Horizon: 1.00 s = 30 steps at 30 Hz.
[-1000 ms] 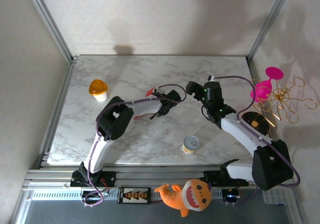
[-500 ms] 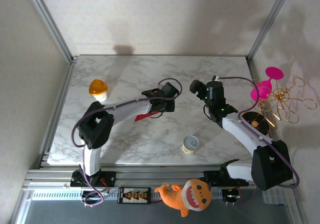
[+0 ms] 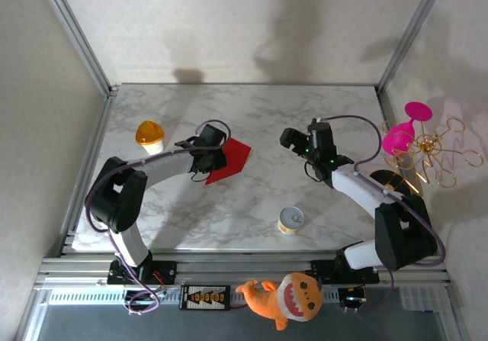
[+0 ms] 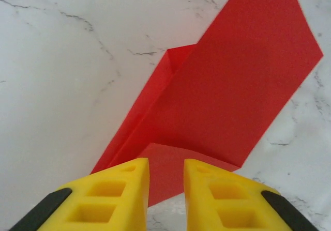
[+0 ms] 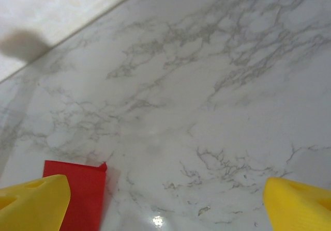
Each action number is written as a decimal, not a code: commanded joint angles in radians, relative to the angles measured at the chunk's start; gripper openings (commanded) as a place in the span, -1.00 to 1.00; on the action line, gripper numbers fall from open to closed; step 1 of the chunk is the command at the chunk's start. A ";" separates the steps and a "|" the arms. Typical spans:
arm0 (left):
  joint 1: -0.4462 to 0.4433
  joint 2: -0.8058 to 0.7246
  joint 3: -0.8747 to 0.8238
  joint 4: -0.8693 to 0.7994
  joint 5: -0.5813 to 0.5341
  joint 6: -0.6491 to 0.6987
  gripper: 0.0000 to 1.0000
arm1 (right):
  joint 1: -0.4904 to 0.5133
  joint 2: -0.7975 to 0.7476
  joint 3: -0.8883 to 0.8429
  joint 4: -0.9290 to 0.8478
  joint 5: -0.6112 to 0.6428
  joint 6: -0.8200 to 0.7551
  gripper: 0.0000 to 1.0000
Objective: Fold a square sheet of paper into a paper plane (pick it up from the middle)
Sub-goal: Turn over the paper at the center of the table.
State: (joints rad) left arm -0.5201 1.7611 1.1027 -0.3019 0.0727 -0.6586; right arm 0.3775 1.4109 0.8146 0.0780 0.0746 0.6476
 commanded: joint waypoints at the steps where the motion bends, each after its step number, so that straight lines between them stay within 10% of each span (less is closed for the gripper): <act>1: 0.016 0.024 0.003 0.034 0.042 0.012 -0.57 | -0.005 0.042 0.058 -0.053 -0.036 0.033 0.86; 30: -0.025 0.130 -0.068 0.139 0.134 -0.044 -0.84 | 0.097 0.273 0.098 0.057 -0.460 0.249 0.54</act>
State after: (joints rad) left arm -0.4999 1.8626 1.0451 -0.1329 0.1658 -0.6899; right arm 0.4507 1.6581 0.8799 0.1181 -0.3470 0.8604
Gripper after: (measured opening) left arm 0.082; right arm 0.780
